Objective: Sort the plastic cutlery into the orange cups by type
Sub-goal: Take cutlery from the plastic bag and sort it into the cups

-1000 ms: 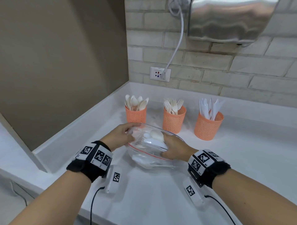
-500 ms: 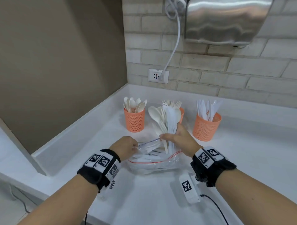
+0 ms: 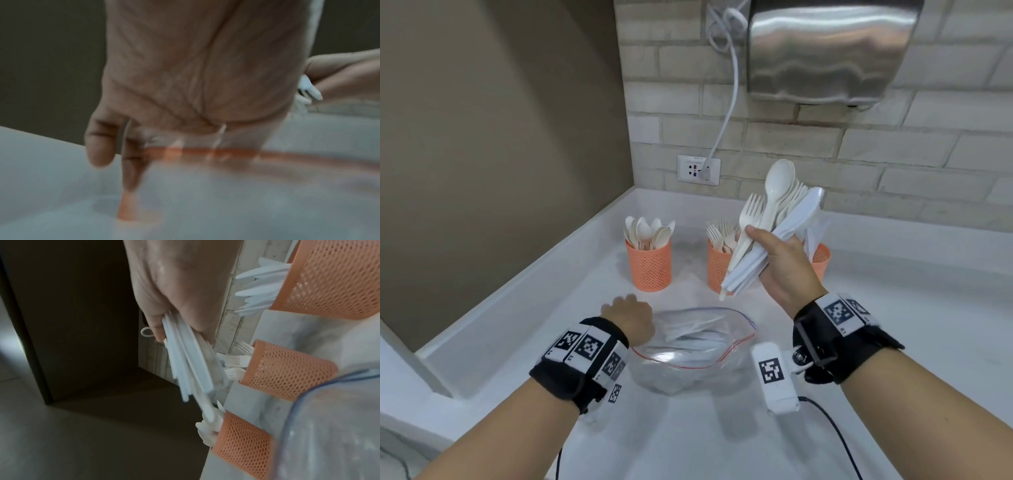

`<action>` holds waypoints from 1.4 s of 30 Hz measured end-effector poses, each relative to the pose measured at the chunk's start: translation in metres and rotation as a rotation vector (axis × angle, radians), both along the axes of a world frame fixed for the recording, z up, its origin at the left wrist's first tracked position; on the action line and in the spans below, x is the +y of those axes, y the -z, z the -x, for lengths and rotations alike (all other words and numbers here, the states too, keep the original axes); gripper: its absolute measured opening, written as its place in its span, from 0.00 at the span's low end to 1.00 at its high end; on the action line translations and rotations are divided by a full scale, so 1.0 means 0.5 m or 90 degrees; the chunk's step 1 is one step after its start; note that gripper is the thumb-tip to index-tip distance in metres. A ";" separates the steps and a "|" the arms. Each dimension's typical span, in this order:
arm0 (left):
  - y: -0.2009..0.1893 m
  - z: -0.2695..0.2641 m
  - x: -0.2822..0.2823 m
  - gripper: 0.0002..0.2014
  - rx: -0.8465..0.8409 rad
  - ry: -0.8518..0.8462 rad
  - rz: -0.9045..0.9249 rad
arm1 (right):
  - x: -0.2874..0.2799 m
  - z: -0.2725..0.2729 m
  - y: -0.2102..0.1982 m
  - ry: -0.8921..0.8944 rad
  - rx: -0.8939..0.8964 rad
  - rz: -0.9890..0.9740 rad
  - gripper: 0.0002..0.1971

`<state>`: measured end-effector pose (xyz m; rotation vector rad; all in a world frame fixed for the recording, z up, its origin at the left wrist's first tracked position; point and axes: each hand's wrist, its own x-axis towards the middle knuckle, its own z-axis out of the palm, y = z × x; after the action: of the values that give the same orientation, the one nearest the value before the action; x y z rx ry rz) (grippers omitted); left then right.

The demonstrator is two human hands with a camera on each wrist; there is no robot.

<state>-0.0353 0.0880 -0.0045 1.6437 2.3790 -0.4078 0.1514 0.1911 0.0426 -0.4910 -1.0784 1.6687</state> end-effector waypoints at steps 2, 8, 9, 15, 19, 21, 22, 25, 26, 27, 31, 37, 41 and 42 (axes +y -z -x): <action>-0.038 -0.022 0.003 0.21 -0.038 0.027 -0.118 | -0.003 -0.001 0.000 -0.041 -0.034 0.009 0.07; -0.104 -0.105 0.022 0.34 -0.945 0.034 -0.308 | -0.045 0.026 0.006 -0.197 -0.138 -0.008 0.13; -0.099 -0.116 0.026 0.31 -1.037 0.013 -0.301 | -0.051 0.031 0.006 -0.206 -0.150 -0.022 0.11; -0.081 -0.154 0.035 0.21 -1.183 -0.065 -0.298 | -0.067 0.047 -0.002 -0.168 -0.278 -0.058 0.19; -0.080 -0.158 0.034 0.22 -1.203 -0.098 -0.334 | -0.055 0.047 -0.008 -0.033 -0.545 -0.174 0.41; -0.081 -0.157 0.038 0.22 -1.224 -0.136 -0.375 | -0.048 0.041 -0.009 0.040 -0.626 -0.228 0.37; -0.082 -0.156 0.040 0.22 -1.244 -0.149 -0.391 | -0.043 0.037 -0.006 0.046 -0.632 -0.235 0.32; -0.080 -0.156 0.045 0.21 -1.275 -0.156 -0.426 | -0.042 0.025 0.003 -0.031 -0.533 -0.202 0.25; -0.081 -0.157 0.046 0.21 -1.267 -0.159 -0.437 | -0.042 0.021 0.005 -0.042 -0.506 -0.178 0.26; -0.081 -0.157 0.048 0.20 -1.259 -0.159 -0.444 | -0.041 0.017 0.009 -0.039 -0.486 -0.154 0.24; -0.072 -0.153 0.058 0.15 -1.248 -0.136 -0.459 | -0.034 0.006 0.019 -0.007 -0.370 -0.079 0.14; -0.057 -0.165 0.080 0.08 -1.209 -0.186 -0.488 | -0.012 -0.018 0.013 -0.027 -0.334 -0.039 0.13; -0.042 -0.152 0.100 0.02 -1.165 -0.283 -0.498 | 0.024 -0.057 -0.017 0.052 -0.317 -0.077 0.10; -0.040 -0.149 0.104 0.03 -1.170 -0.286 -0.495 | 0.040 -0.067 -0.028 0.101 -0.326 -0.105 0.09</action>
<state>0.0394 0.1398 0.0156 0.6755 1.1664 1.5333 0.1850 0.2112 0.0568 -0.9010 -1.4900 1.3292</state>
